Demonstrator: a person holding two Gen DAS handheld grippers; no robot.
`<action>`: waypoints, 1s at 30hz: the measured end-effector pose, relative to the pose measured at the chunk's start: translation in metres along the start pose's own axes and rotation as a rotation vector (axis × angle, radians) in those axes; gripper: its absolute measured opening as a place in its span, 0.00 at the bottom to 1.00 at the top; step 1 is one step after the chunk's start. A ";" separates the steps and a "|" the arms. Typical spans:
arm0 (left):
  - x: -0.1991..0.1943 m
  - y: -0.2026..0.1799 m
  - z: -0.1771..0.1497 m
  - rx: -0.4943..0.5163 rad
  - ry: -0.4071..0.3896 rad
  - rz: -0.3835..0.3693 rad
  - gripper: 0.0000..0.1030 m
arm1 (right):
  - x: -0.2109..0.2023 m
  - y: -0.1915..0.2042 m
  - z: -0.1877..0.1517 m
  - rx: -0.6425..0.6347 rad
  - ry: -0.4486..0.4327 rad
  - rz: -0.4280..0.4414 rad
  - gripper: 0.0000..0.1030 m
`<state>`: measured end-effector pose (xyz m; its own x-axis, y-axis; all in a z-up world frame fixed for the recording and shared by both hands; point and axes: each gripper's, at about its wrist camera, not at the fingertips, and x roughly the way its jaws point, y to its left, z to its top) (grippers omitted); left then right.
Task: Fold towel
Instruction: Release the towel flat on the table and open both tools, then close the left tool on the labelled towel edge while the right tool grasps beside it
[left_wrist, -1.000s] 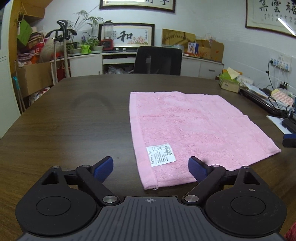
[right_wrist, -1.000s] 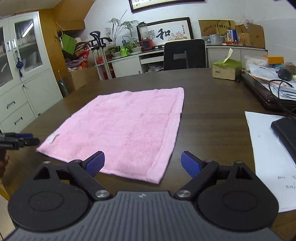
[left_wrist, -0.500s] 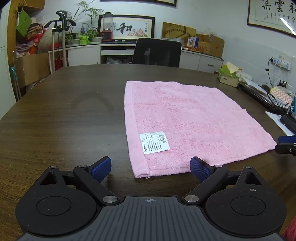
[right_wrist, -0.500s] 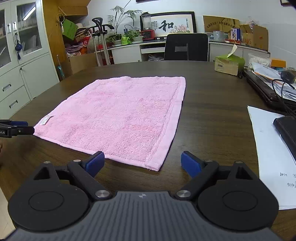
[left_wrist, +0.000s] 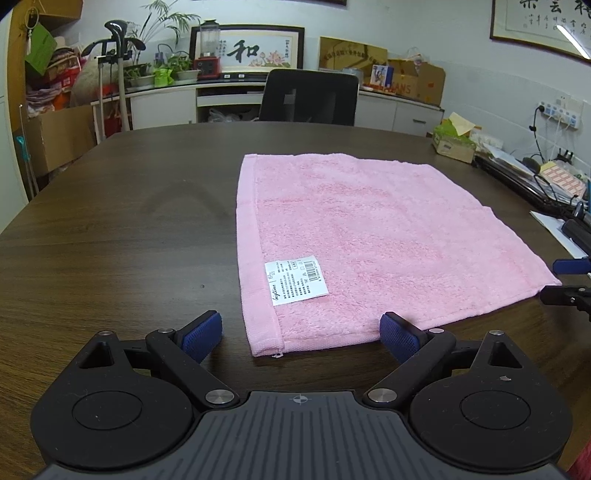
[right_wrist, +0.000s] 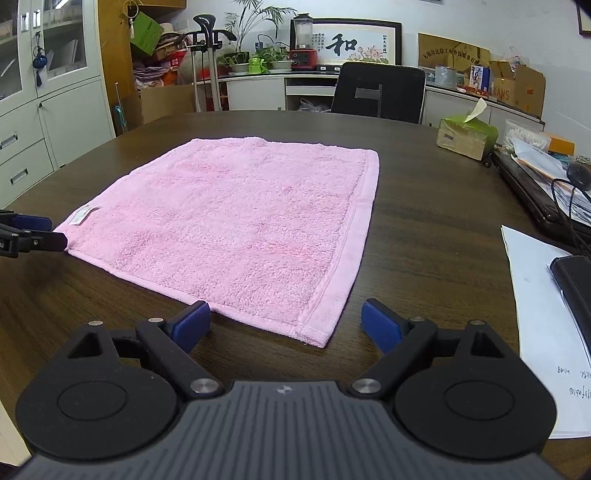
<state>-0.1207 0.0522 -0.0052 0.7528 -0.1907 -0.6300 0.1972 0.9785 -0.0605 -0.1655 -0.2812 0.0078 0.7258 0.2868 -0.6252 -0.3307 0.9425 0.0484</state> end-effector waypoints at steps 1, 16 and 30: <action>0.000 -0.001 0.000 0.004 0.000 0.002 0.91 | 0.000 0.000 0.000 -0.008 -0.004 -0.006 0.77; 0.004 -0.016 0.003 0.047 -0.004 0.014 0.67 | -0.003 0.000 -0.001 -0.022 -0.041 0.013 0.31; -0.002 -0.024 0.006 0.021 -0.026 -0.030 0.07 | -0.010 0.001 -0.004 0.044 -0.066 0.057 0.14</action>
<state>-0.1230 0.0289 0.0019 0.7622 -0.2220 -0.6081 0.2326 0.9705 -0.0629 -0.1757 -0.2836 0.0112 0.7453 0.3497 -0.5676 -0.3469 0.9305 0.1178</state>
